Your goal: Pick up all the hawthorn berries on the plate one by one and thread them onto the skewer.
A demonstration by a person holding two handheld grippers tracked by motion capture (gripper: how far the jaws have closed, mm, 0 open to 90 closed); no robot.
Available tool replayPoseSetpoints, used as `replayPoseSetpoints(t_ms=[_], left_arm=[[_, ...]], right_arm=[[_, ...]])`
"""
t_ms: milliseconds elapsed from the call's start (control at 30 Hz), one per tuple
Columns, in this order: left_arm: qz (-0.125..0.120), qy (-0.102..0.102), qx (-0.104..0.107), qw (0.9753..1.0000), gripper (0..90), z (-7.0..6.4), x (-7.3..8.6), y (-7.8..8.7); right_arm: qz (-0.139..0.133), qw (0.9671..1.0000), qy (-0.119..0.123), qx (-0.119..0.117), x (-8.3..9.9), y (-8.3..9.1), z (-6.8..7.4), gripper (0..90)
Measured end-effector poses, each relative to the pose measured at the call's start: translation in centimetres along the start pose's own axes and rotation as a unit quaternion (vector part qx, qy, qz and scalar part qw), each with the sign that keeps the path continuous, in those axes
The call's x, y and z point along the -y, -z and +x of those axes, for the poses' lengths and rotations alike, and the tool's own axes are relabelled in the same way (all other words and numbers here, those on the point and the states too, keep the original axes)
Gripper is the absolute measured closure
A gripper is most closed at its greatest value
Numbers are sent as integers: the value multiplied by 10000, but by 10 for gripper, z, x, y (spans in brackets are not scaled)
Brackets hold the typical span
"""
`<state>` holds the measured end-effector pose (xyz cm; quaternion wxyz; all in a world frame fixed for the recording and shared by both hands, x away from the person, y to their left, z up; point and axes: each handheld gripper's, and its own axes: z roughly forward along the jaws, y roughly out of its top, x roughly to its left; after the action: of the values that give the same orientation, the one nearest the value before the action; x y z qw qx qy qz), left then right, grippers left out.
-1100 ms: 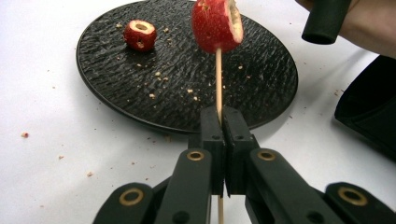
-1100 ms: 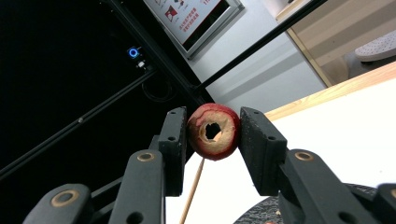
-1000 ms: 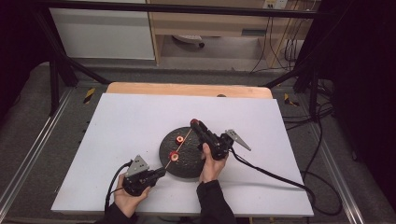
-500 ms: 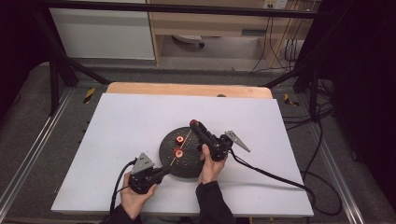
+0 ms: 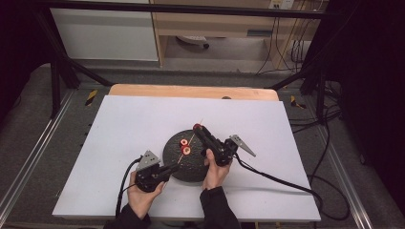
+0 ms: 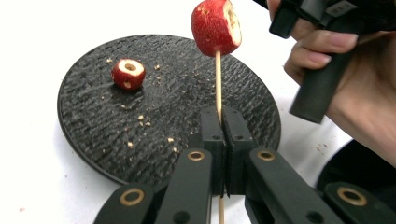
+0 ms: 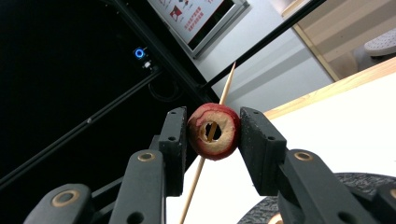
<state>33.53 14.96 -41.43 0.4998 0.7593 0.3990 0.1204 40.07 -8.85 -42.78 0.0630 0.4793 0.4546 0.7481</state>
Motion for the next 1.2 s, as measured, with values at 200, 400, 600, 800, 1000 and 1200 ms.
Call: replayPoseSetpoints(t_ms=[200, 400, 600, 800, 1000, 1200], left_arm=[[10, -28, 25, 10000, 885, 2, -6, -5], [23, -102, 57, 9999, 884, 7, -10, -7], [33, -116, 114, 9999, 884, 11, -7, -8], [27, -145, 117, 9998, 885, 20, -3, 1], [181, -209, 52, 9996, 884, 32, 5, 11], [360, -373, 11, 9987, 884, 42, 13, 22]], right_arm=[[168, 9998, 67, -34, 3, 3, 2, 634], [301, 9995, 99, -52, 7, 5, 3, 634], [505, 9986, 174, -46, 10, 6, 2, 630], [785, 9959, 443, 17, 0, 10, 6, 486], [1518, 9829, 993, 305, -12, 13, 5, 284], [2303, 9620, 1408, 403, -16, 14, -1, 149]])
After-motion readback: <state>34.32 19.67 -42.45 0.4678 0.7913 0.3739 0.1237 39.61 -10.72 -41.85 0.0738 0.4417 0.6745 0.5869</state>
